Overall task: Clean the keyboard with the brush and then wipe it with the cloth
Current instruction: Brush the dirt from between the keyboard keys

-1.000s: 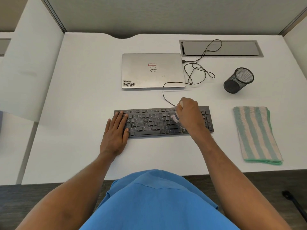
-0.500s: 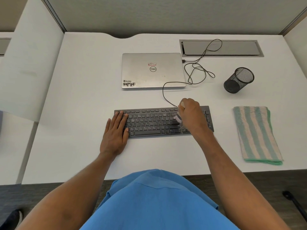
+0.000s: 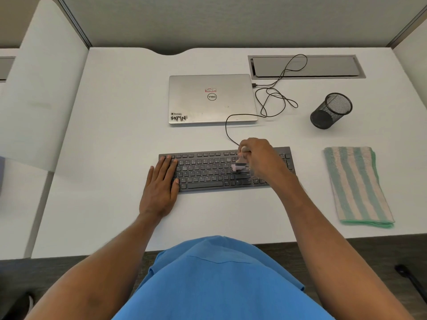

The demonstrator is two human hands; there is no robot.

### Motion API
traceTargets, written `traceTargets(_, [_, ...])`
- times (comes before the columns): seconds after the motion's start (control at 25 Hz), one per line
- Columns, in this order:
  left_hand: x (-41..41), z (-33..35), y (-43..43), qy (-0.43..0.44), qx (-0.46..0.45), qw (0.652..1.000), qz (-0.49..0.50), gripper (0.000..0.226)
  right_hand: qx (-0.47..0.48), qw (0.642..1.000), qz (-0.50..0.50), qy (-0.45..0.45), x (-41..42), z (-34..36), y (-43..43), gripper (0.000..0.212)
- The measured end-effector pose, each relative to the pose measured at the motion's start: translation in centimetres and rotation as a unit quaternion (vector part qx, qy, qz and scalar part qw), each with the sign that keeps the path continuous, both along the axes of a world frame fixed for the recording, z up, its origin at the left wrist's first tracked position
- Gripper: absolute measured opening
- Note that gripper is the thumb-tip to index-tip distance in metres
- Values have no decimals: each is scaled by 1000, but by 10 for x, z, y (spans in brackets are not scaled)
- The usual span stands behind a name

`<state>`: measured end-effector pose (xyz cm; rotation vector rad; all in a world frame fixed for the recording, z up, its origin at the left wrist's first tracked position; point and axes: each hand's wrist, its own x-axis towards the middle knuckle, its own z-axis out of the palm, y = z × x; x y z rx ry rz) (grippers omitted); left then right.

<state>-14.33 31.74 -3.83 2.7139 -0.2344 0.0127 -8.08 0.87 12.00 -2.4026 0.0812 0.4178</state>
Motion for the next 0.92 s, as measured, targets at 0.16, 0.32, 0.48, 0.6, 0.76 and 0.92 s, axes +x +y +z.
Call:
traceTargets(0.16, [0,0,0,1,2,1000,2,62,-61,998,12,-20,3,4,-10,20])
traceTargets(0.32, [0,0,0,0,3,1000,-1,62,-6,1000,-16,-4,5,7,5,16])
traceTargets(0.48, [0,0,0,-2,2,1000,-2,62,24,998,-45,39,-1,7,8,18])
traceTargets(0.6, [0,0,0,-3,1,1000,-1,62,23,995,-85,40,4,8,-3,20])
traceTargets(0.76, [0,-1,0,-6,0,1000,-1,62,67,988,-127,50,7,13,-9,22])
traceTargets(0.92, [1,-1,0,-6,-5,1000,1,62,-4,999,-41,-4,0,15,8,20])
